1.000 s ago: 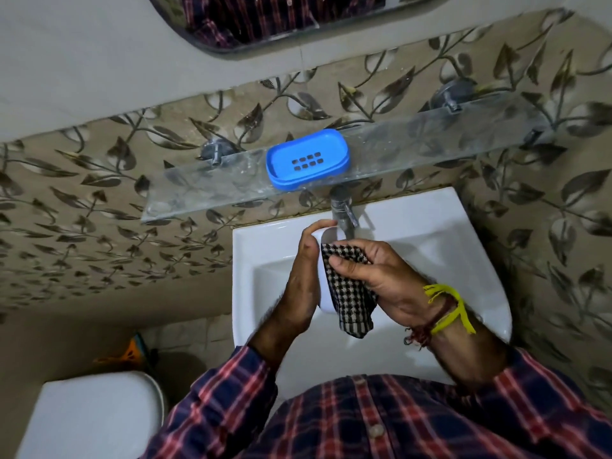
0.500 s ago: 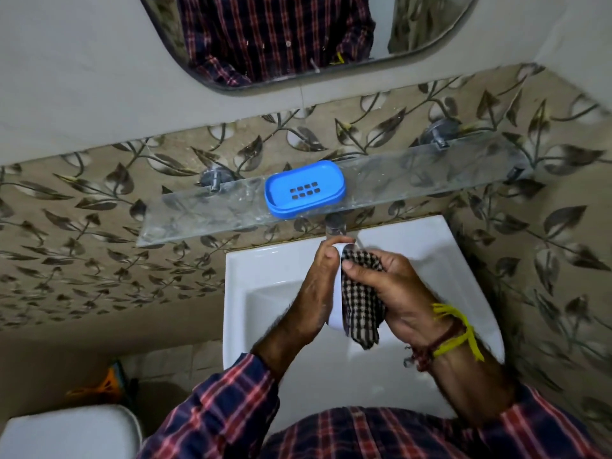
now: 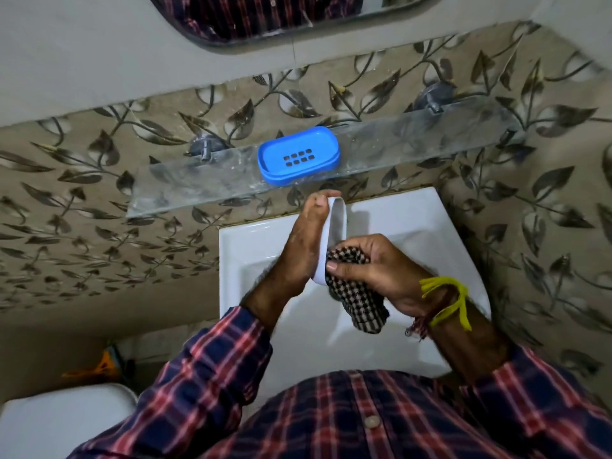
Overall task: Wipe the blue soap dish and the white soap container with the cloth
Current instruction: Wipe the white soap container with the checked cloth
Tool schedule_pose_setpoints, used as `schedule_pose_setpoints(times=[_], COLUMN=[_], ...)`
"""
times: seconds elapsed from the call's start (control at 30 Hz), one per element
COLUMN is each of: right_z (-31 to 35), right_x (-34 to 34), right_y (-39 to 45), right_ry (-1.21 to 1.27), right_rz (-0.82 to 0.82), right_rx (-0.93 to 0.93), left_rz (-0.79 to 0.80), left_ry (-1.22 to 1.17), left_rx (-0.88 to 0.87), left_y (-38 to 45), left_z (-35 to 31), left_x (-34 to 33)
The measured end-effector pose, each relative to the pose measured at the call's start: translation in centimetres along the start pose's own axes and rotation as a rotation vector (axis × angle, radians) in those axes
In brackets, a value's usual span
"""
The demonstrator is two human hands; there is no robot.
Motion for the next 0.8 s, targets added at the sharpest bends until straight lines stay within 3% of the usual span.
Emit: schedule_pose_setpoints(times=[0.17, 0.3, 0.43, 0.63, 0.8], right_z=[-0.2, 0.1, 0.7, 0.5, 1.1], right_x=[0.7, -1.0, -0.8, 2.2, 0.3], right_y=[0.0, -1.3, -1.7, -1.5, -1.4], right_ry=[0.101, -0.100, -0.259, 0.077, -0.063], right_rz=[-0.097, 0.072, -0.052, -0.183, -0.102], right_rx=[0.004, 0.110, 0.222, 0.038, 0.148], left_rz=[0.013, -0.084, -0.093, -0.030, -0.069], left_ry=[-0.075, 0.021, -0.085, -0.162, -0.247], left_rx=[0.112, 0.037, 0.225, 0.137, 0.217], left_y=[-0.9, -0.2, -0.8, -2.9, -3.7], left_z=[1.1, 0.2, 2.6, 2.3, 2.7], left_x=[-0.2, 1.0, 0.6, 0.4, -0.4])
Point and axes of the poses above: each hand's wrist, its own y-axis towards the middle knuckle, its own x-axis out of the back of the hand, z = x × y, the point moved 10 cm from there along y, towards the middle knuckle, and after that the axes turned 11 degrees about -z, right-handed, at the moved point
